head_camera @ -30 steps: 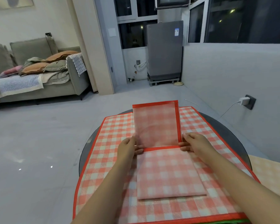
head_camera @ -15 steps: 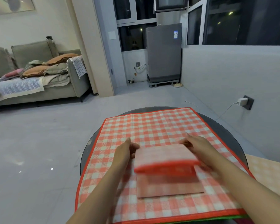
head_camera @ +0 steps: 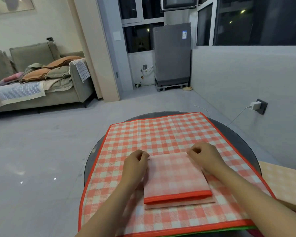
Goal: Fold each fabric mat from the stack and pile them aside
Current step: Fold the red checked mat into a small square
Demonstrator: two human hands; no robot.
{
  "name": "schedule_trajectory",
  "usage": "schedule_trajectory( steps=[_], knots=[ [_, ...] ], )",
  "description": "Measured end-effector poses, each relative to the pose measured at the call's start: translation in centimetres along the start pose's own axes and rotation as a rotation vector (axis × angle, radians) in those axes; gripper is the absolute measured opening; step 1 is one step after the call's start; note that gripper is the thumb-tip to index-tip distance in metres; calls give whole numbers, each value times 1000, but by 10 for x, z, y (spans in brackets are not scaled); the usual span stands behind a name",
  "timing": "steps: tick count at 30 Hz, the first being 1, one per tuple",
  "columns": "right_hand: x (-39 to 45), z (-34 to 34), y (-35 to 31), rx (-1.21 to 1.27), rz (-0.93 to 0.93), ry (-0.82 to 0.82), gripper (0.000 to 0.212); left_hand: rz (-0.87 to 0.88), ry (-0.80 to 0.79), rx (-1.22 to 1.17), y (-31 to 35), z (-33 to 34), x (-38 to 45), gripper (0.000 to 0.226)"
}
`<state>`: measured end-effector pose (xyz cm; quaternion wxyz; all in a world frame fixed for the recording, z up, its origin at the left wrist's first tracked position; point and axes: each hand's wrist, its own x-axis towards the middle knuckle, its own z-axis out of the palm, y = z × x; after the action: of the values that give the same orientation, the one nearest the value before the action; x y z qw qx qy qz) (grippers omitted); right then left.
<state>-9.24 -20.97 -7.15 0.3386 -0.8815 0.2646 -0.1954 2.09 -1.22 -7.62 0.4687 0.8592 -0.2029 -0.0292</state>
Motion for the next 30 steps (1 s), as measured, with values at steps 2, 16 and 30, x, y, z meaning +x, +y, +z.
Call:
schedule_trajectory(
  steps=[2, 16, 30],
  knots=[
    [-1, 3, -7, -199, -97, 27, 18, 80, 56, 238, 6, 1, -1, 24],
    [-19, 42, -10, -560, -257, -335, 52, 344, -361, 727, -1, 45, -11, 54],
    [-19, 27, 7, -570, 20, -298, 58, 116, -343, 765, -13, 18, -11, 60]
  ],
)
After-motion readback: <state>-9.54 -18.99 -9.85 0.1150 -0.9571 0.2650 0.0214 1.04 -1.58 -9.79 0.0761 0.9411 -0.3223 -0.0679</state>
